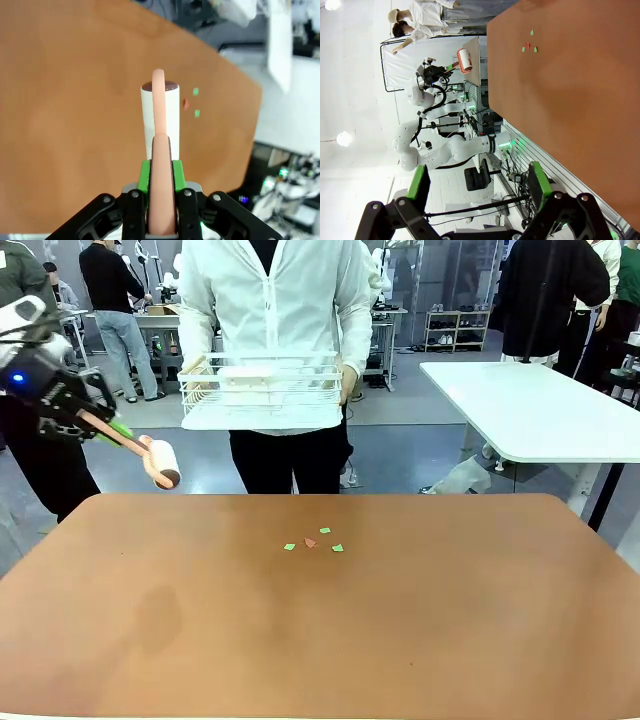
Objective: Clean the table.
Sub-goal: Clean the table with the Lint Roller when the human lifts the Dish drying rack.
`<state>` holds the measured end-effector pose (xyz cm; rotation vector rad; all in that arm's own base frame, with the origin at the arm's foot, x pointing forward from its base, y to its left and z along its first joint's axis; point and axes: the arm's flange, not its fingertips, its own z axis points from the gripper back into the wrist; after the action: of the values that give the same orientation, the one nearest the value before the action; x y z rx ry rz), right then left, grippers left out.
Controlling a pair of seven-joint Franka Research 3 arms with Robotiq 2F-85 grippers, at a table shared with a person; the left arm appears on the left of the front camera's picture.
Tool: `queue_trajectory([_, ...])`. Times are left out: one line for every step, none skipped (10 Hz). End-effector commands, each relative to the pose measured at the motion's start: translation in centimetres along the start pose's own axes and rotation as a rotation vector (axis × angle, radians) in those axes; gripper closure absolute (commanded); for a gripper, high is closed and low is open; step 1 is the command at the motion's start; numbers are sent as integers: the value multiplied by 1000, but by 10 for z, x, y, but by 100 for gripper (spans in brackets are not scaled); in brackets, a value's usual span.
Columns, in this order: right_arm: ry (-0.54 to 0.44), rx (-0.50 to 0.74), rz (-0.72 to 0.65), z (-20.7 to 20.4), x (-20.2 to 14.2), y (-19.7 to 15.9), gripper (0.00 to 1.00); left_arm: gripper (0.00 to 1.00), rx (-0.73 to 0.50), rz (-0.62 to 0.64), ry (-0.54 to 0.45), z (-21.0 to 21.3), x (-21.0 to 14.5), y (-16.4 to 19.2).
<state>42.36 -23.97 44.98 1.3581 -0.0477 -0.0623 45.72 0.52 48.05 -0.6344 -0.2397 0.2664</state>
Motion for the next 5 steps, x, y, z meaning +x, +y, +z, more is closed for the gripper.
queue_trajectory([-2, 0, 3, 0, -1, 2, 0, 79, 18, -202, 87, -25, 30, -12])
queue_trajectory([-2, 0, 3, 0, -1, 2, 0, 79, 35, -261, 123, -48, 35, -15])
queue_trajectory([-2, 0, 3, 0, -1, 2, 0, 79, 37, -315, 158, -64, 39, -15])
queue_trajectory([-2, 0, 3, 0, -1, 2, 0, 79, 30, -338, 176, -69, 41, -16])
queue_trajectory([-2, 0, 3, 0, -1, 2, 0, 79, 34, -325, 169, -68, 43, -17])
